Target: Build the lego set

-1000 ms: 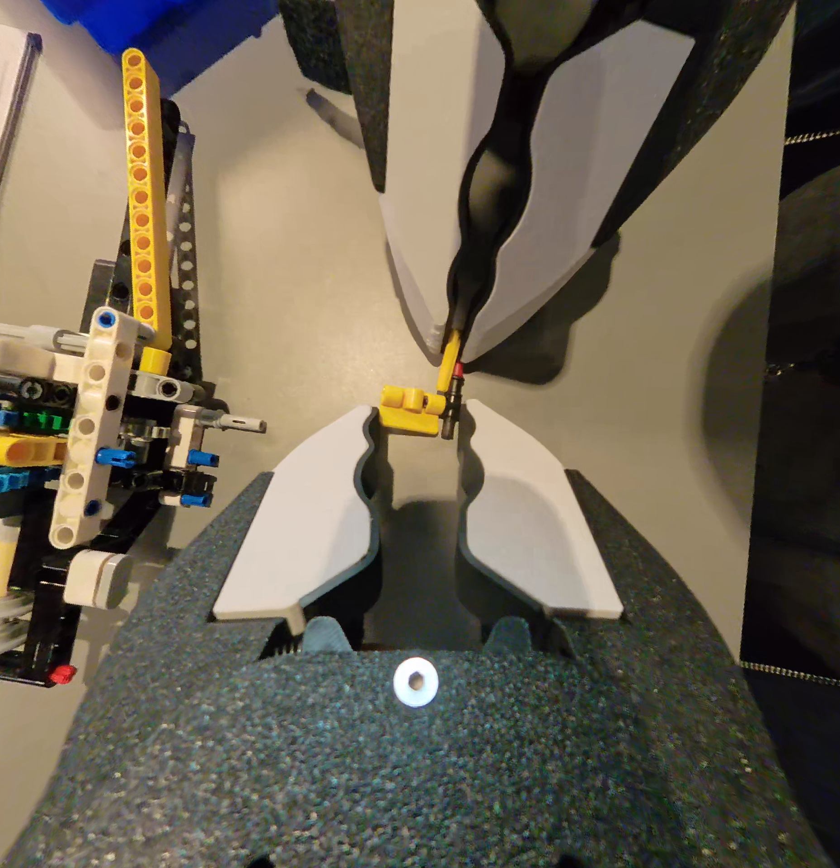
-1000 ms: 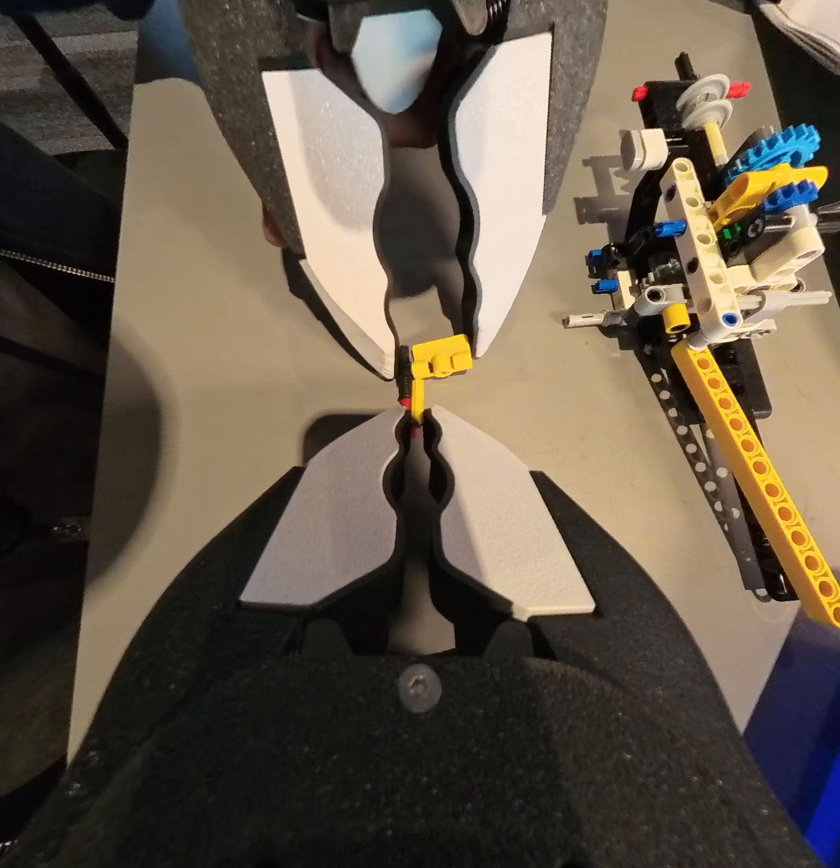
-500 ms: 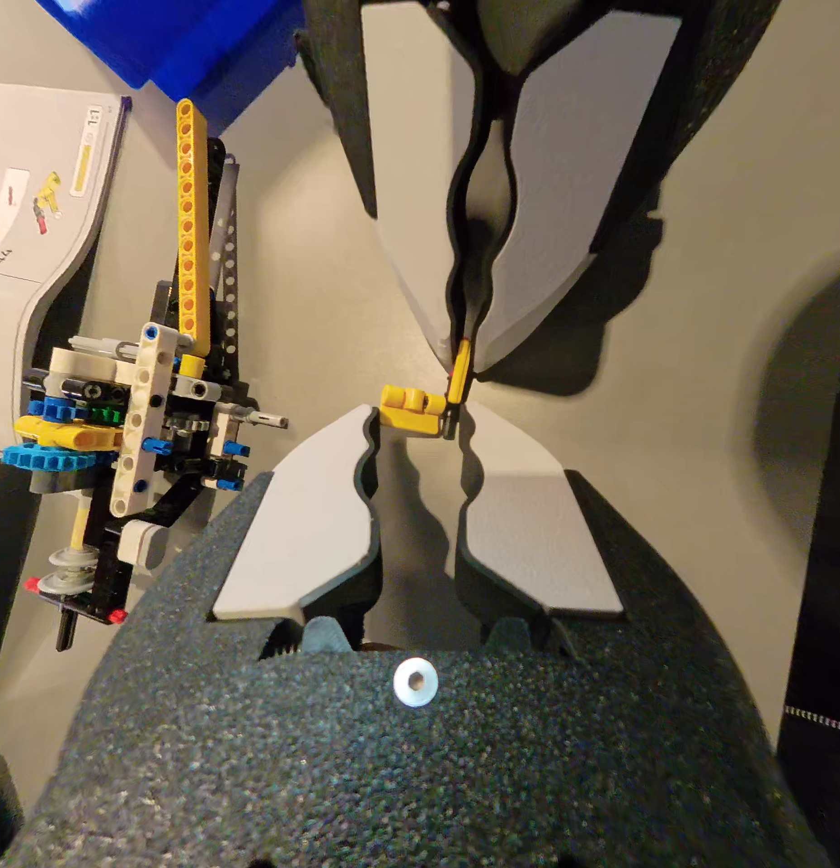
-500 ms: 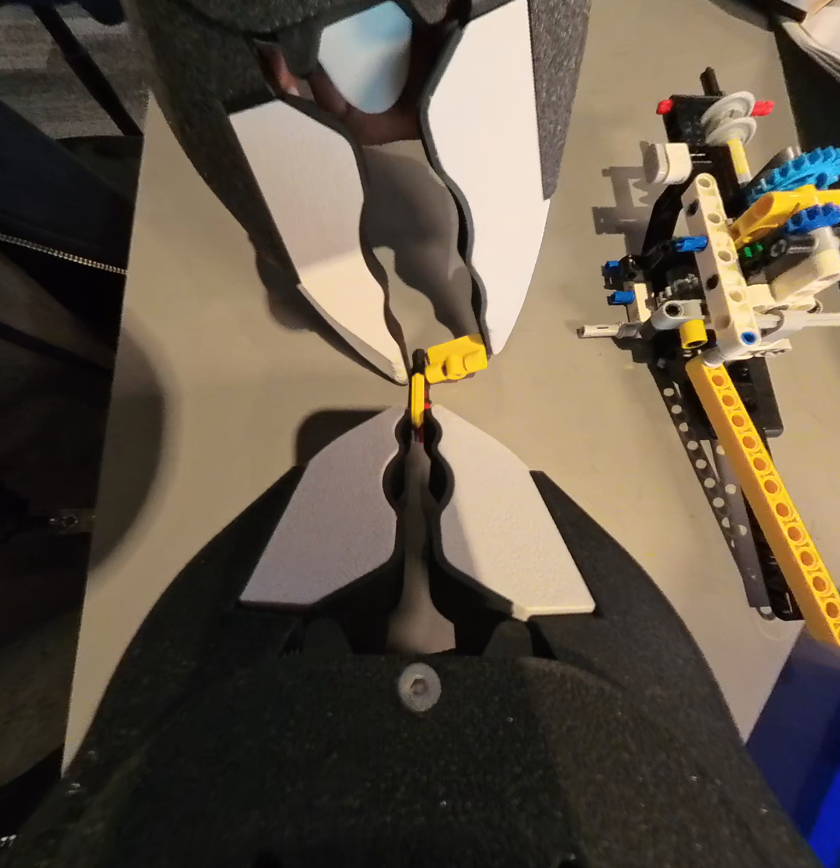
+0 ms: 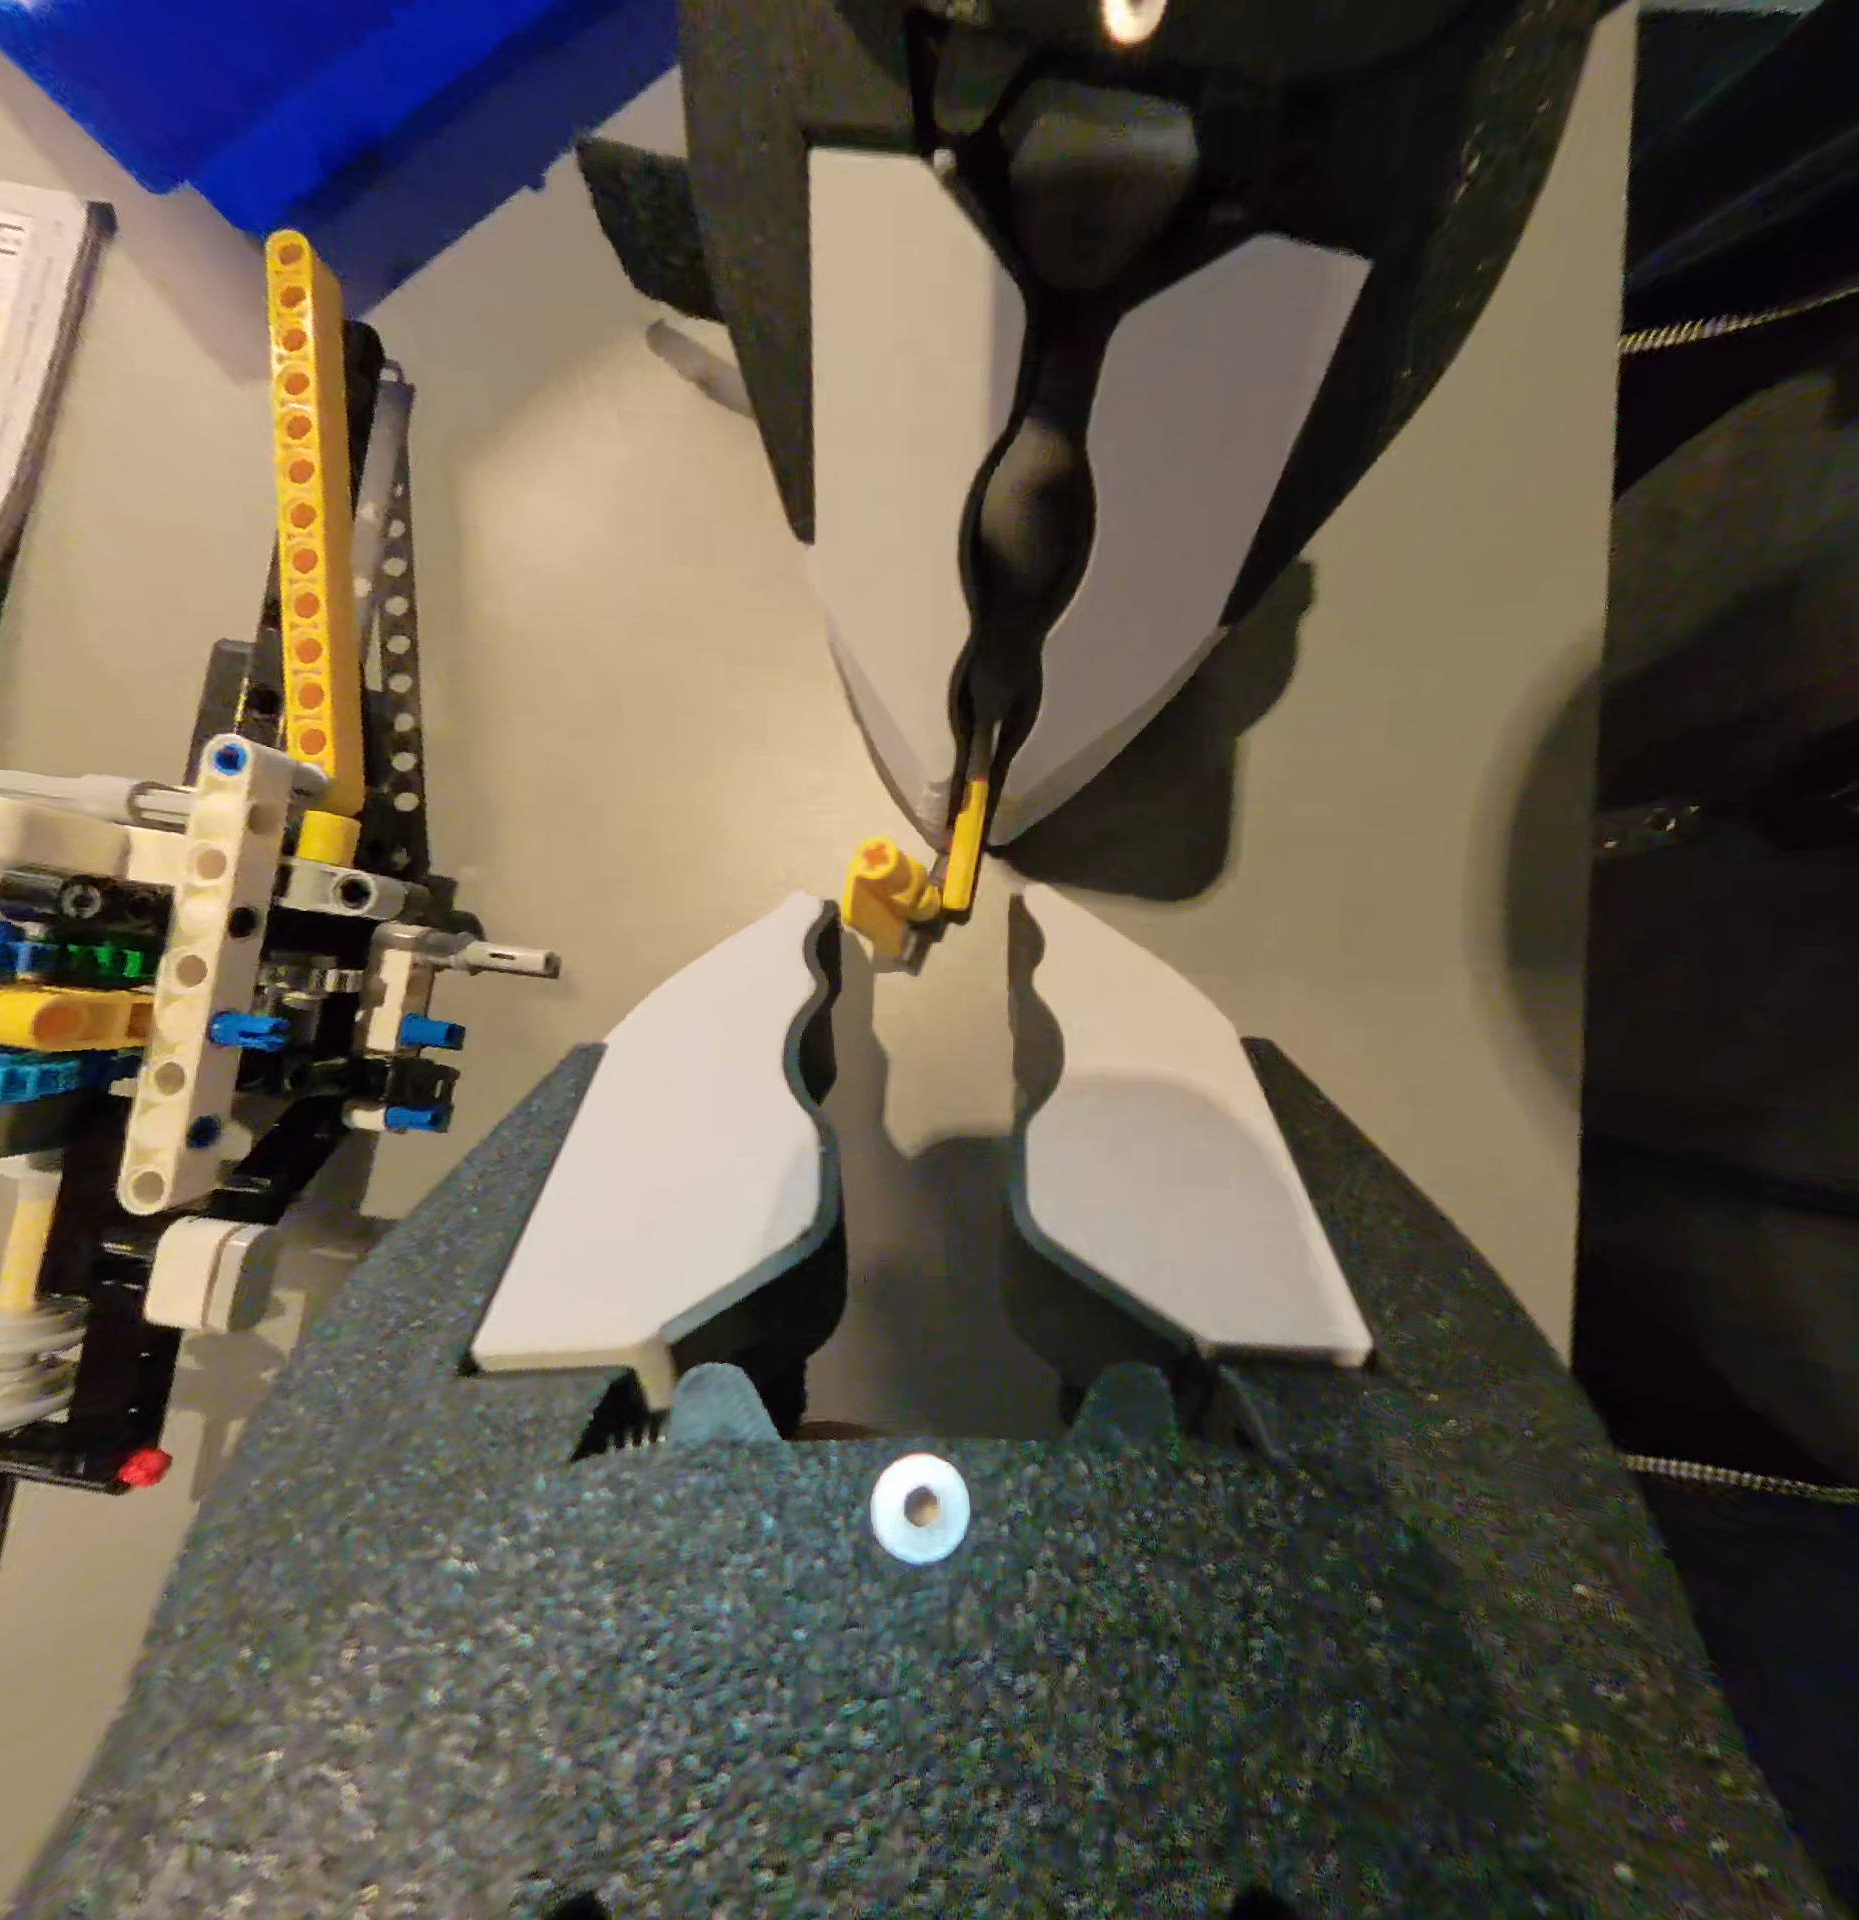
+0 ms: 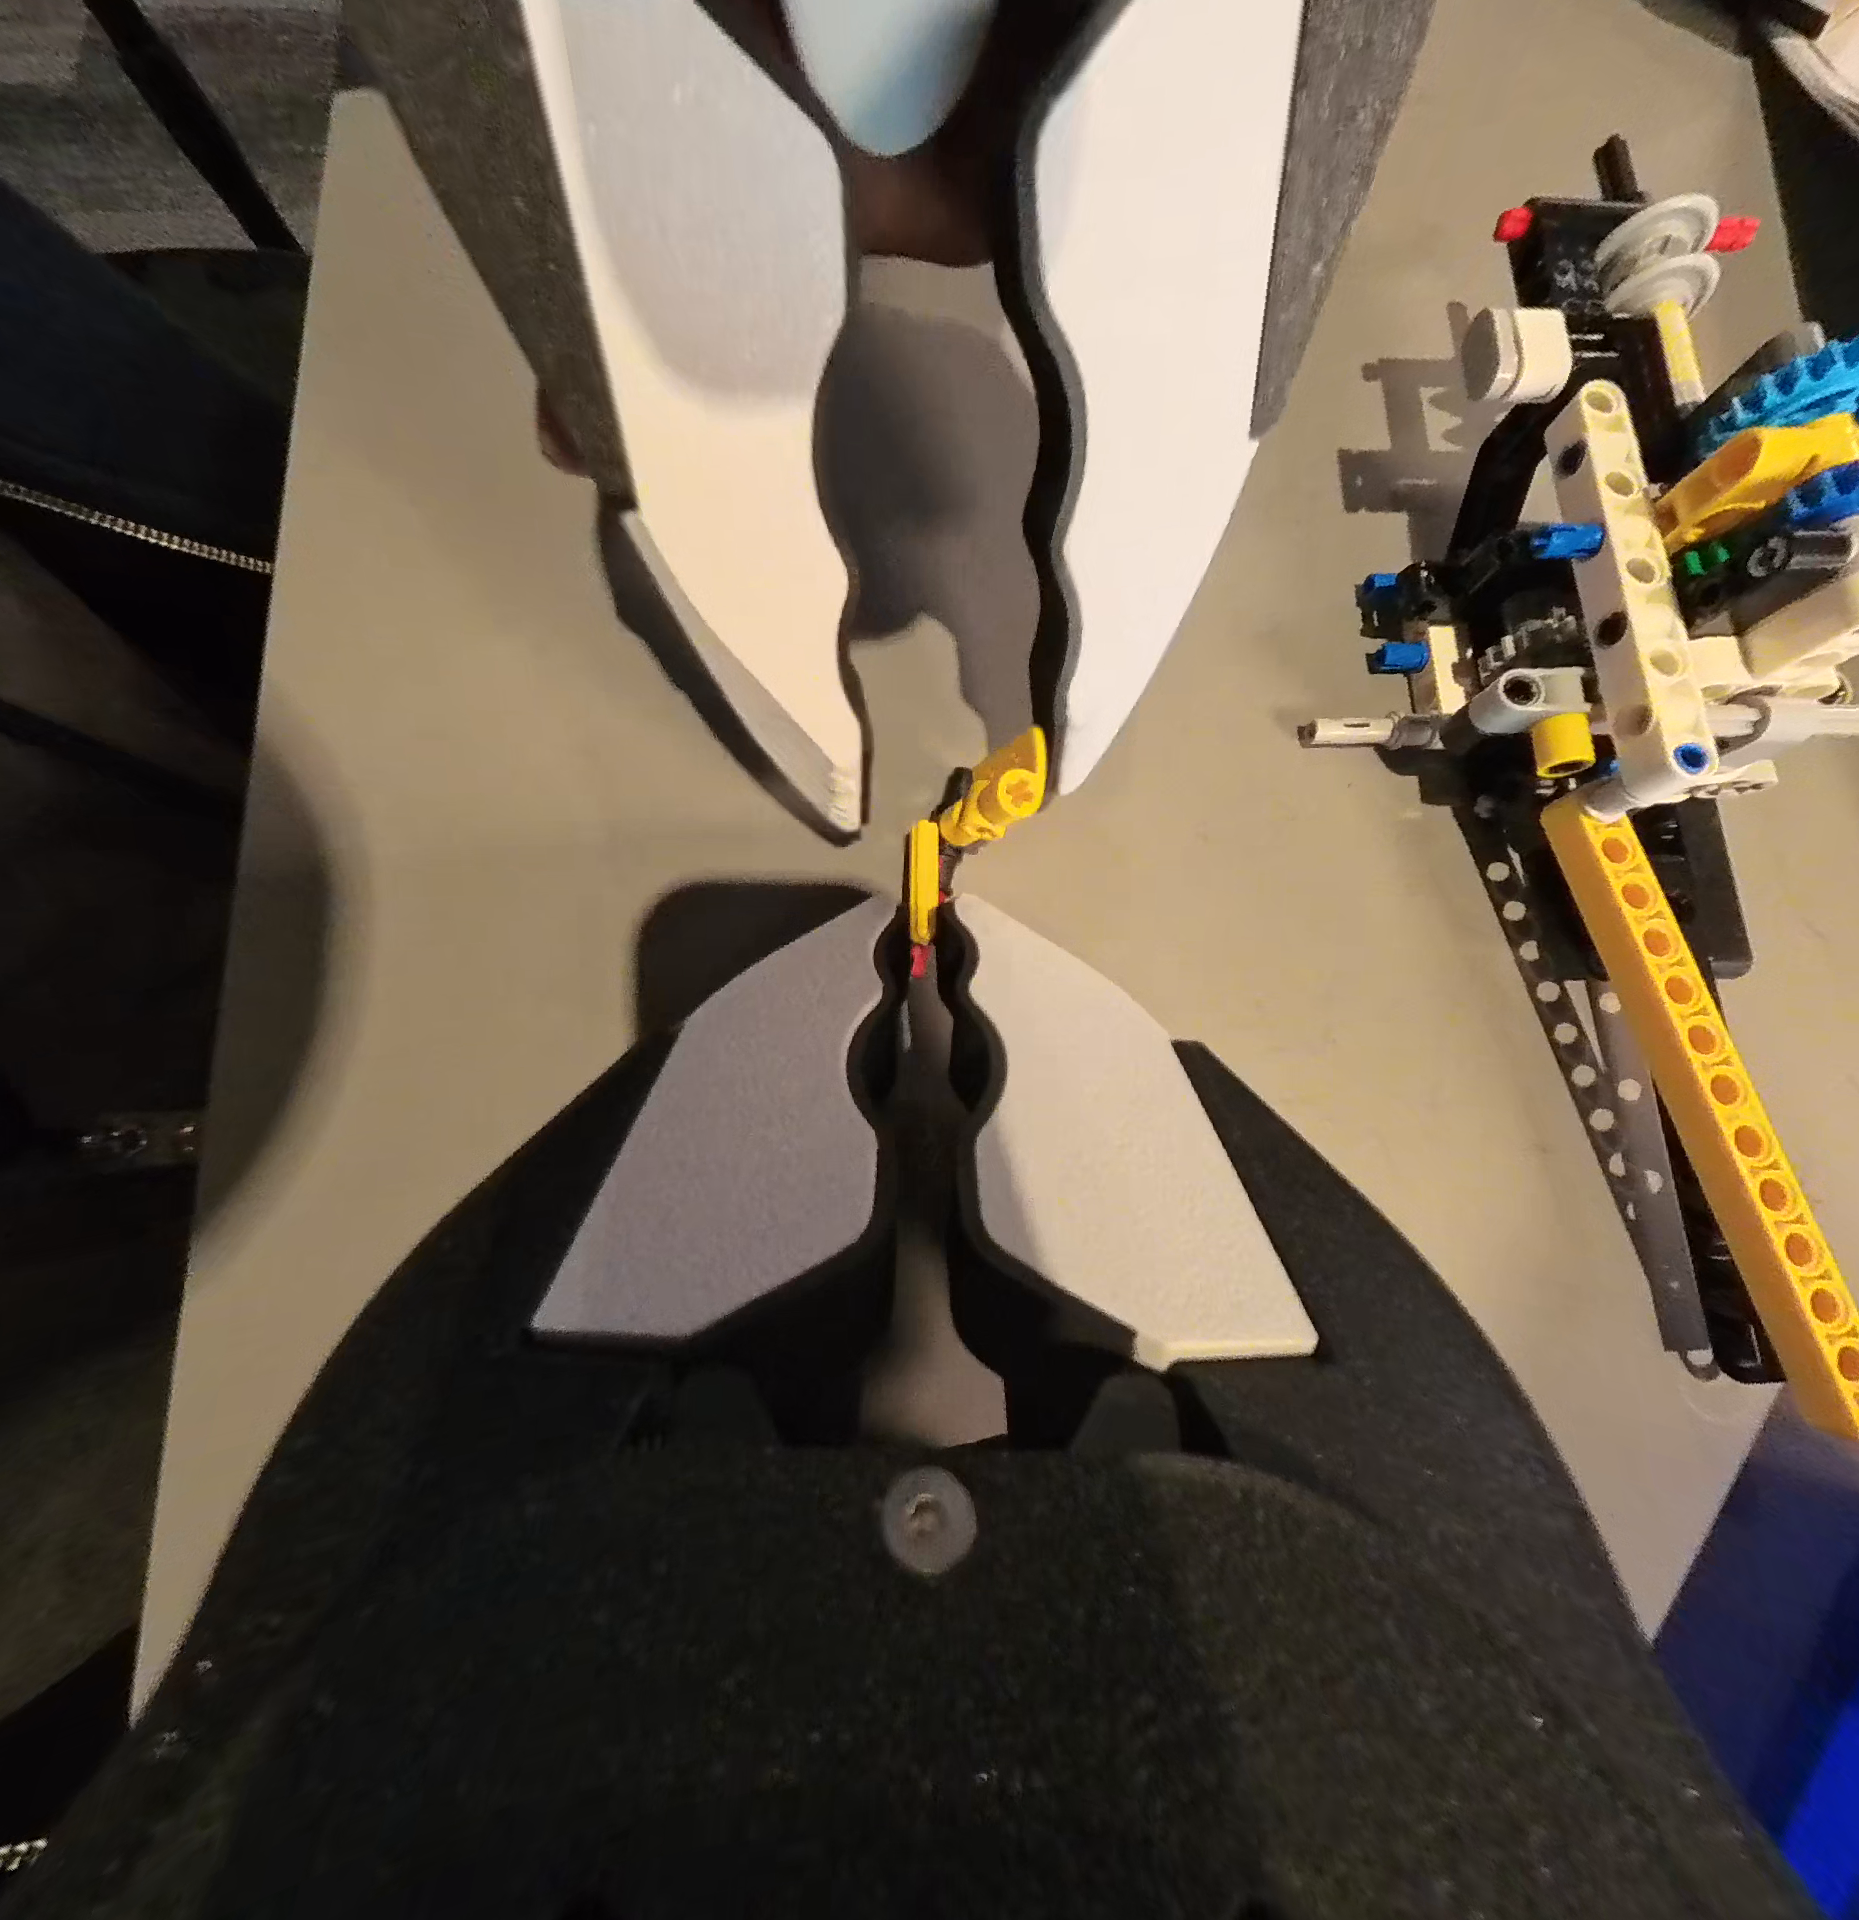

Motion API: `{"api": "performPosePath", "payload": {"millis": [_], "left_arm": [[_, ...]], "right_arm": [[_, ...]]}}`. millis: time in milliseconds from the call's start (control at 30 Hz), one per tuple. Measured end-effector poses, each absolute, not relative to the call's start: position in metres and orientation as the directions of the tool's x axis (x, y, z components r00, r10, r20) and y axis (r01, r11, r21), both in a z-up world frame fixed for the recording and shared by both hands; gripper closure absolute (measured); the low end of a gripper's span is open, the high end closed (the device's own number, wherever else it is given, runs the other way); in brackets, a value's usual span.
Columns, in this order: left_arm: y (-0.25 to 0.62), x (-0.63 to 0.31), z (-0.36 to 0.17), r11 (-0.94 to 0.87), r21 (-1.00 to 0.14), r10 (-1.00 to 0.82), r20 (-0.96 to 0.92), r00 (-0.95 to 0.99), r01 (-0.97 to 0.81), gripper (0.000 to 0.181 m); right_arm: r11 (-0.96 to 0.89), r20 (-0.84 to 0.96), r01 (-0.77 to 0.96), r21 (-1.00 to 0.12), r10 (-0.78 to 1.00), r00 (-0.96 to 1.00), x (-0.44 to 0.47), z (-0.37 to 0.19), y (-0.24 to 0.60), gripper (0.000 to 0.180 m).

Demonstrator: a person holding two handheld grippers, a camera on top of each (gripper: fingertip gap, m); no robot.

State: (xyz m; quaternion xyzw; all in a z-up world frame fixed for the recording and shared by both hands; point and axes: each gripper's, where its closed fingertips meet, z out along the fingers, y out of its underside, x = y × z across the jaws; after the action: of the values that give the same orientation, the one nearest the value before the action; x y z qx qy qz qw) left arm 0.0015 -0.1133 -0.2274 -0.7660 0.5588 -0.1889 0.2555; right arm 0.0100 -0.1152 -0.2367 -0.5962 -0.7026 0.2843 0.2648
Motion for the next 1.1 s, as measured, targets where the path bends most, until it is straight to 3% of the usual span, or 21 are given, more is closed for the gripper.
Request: {"api": "performPosePath", "payload": {"millis": [200, 467, 800, 1100], "left_arm": [[-0.112, 0.002, -0.232, -0.183, -0.578, -0.971, -0.021, 0.238, -0.796, 0.154], [-0.108, 0.004, -0.232, 0.044, -0.532, -0.994, -0.112, 0.018, -0.846, 0.155], [-0.111, 0.000, -0.239, 0.183, -0.423, -0.982, -0.116, -0.147, -0.888, 0.173], [-0.110, 0.000, -0.237, 0.002, -0.612, -1.000, -0.010, 0.005, -0.791, 0.173]], "right_arm": [[0.125, 0.026, 0.687, -0.716, 0.988, -0.154, 0.010, -0.237, -0.115, 0.175], [0.126, 0.019, 0.688, -0.715, 0.987, -0.160, 0.010, -0.237, -0.116, 0.175], [0.119, 0.012, 0.687, -0.717, 0.987, -0.158, 0.010, -0.237, -0.115, 0.176], [0.020, -0.068, 0.624, -0.782, 0.991, -0.118, 0.011, -0.222, -0.108, 0.175]]}}
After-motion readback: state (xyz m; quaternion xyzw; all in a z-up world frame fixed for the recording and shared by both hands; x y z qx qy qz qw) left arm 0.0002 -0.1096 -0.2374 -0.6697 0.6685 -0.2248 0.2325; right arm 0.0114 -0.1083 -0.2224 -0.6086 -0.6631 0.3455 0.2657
